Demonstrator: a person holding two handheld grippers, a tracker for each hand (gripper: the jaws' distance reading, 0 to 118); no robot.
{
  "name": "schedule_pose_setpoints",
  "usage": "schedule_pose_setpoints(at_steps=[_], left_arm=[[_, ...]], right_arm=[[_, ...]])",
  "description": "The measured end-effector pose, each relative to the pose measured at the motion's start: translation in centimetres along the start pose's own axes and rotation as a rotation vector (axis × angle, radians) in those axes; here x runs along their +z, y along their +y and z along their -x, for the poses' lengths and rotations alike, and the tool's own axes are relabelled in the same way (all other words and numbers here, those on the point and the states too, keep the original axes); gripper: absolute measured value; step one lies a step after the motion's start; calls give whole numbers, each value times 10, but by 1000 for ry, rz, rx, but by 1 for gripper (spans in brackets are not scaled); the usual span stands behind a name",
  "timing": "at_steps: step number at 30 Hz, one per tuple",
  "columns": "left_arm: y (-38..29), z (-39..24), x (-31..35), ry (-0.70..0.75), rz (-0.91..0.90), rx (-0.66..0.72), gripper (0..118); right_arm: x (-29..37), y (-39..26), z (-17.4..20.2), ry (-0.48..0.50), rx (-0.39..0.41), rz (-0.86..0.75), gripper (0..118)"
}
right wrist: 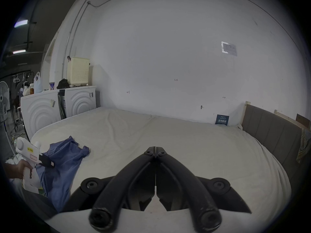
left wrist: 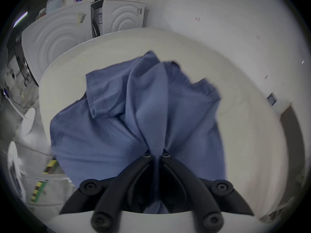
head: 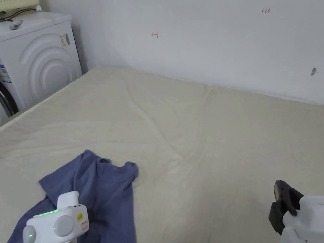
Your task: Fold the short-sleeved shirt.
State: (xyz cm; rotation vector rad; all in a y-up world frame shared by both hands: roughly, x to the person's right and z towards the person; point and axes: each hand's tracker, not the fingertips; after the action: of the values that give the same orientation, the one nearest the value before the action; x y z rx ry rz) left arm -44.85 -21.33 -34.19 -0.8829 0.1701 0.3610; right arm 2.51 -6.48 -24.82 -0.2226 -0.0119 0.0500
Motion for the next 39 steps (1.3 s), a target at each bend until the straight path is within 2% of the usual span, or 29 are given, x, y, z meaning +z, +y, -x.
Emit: schedule_pose_setpoints(at_steps=[2,7,10,15,17,19,26,30,33,36,39], left_arm=[[5,-4,22,-106,-54,24,3],[30,-58,79,-259,-130,-90,3],[48,-111,113,-358,-196,-195,3],[77,-210,155,-563,-238,-286,3],[84,-253,165,-607,-221,-363,3],[80,-294,176,-650,-226,-453,3],[28,-400,186,-841,-139,-565,3],[-13,-436,173,-871,-82,-617,3],[-46,-446,142,-856,44,-646,3],[-89,-439,102,-731,120,-723,3],[-126,-418,61,-645,225,-708,3]], right_arm=[[4,1,-6,0,0,-11,0],[15,4,-23,-25,-40,-35,0],[27,7,-38,-50,-67,-56,0],[61,18,-65,-109,-52,-94,0],[75,20,-81,-140,-48,-114,0],[88,21,-98,-178,-40,-126,0],[127,20,-147,-295,-29,-151,0],[138,15,-164,-344,-45,-145,0],[142,9,-170,-365,-58,-133,0],[141,2,-172,-370,-67,-114,0],[138,-5,-172,-367,-82,-100,0]])
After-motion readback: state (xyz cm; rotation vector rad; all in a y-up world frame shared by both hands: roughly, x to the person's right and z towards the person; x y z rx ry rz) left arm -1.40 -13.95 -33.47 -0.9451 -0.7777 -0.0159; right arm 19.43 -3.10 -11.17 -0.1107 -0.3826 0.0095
